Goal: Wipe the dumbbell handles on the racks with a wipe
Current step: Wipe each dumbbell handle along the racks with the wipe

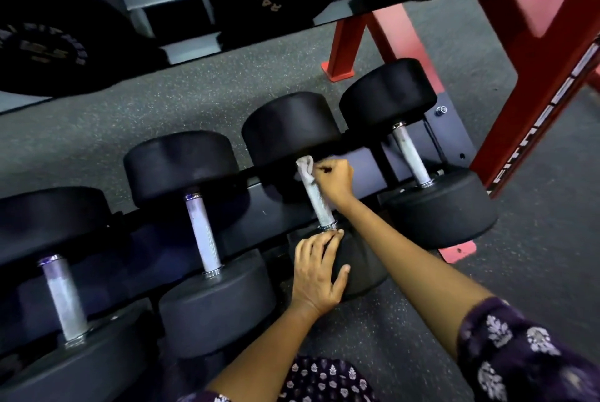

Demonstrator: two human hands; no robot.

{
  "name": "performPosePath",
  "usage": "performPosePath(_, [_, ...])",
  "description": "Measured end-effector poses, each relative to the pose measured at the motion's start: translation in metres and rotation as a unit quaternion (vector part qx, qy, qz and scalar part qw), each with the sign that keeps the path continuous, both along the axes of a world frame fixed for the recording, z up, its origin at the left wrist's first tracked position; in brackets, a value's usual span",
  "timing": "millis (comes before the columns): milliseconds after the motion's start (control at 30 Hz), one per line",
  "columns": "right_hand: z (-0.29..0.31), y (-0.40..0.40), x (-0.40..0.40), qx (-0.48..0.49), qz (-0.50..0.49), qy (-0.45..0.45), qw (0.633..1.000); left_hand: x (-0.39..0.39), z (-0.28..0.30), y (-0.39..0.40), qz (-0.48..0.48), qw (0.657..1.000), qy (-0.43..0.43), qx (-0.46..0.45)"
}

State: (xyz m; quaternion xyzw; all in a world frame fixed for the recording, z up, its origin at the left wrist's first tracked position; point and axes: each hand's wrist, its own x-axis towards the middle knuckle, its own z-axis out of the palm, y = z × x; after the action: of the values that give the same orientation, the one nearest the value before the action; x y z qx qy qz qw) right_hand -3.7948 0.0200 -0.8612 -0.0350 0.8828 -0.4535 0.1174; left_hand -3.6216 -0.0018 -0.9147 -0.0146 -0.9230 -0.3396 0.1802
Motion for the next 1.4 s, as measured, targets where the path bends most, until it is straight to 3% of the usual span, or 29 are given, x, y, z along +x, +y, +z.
performPosePath(167, [-0.005,-0.005,-0.015,0.048,0.022,-0.045,0.998,-0.001,-0.001,0.000,0.001,1.000,-0.002,0.003])
performPosePath(333, [-0.016,0.000,-0.032,-0.064,-0.065,-0.191,0.977,0.000,0.000,0.000,-0.004,1.000,-0.009,0.002])
performPosePath(500, [-0.012,0.008,-0.032,0.003,-0.096,-0.019,0.995,0.000,0.000,0.000,-0.008,1.000,-0.011,0.002])
performPosePath(633, [-0.015,-0.001,-0.021,0.067,-0.030,-0.020,0.997,-0.001,0.001,-0.001,-0.008,1.000,-0.009,0.003])
performPosePath(700, [-0.018,-0.007,-0.022,0.020,-0.038,-0.081,0.996,-0.001,0.001,-0.002,-0.008,1.000,-0.009,0.003])
performPosePath(733, [-0.016,-0.010,-0.022,-0.048,-0.054,-0.140,0.987,-0.001,0.001,-0.001,-0.007,1.000,-0.009,0.003])
performPosePath(833, [-0.016,-0.012,-0.021,-0.228,-0.084,-0.334,0.911,-0.001,0.000,-0.002,-0.006,1.000,-0.008,0.001])
performPosePath(900, [-0.020,0.000,-0.025,-0.212,-0.027,-0.390,0.896,0.000,-0.001,-0.001,-0.008,1.000,-0.010,0.000])
performPosePath(967, [-0.020,0.012,-0.033,-0.201,0.006,-0.407,0.891,0.000,-0.002,-0.001,-0.010,1.000,-0.014,0.003])
performPosePath(1067, [-0.018,0.008,-0.042,-0.257,-0.029,-0.406,0.877,-0.001,-0.002,-0.002,-0.012,1.000,-0.006,0.000])
performPosePath(1167, [-0.024,-0.002,-0.042,-0.316,-0.020,-0.449,0.836,-0.002,-0.001,-0.002,-0.009,1.000,0.000,-0.002])
performPosePath(1333, [-0.034,0.012,-0.052,-0.273,-0.053,-0.395,0.875,-0.002,-0.002,-0.003,-0.011,1.000,-0.001,0.004])
performPosePath(1400, [-0.034,0.003,-0.049,-0.307,-0.053,-0.400,0.862,-0.002,-0.002,-0.003,-0.010,1.000,0.000,0.002])
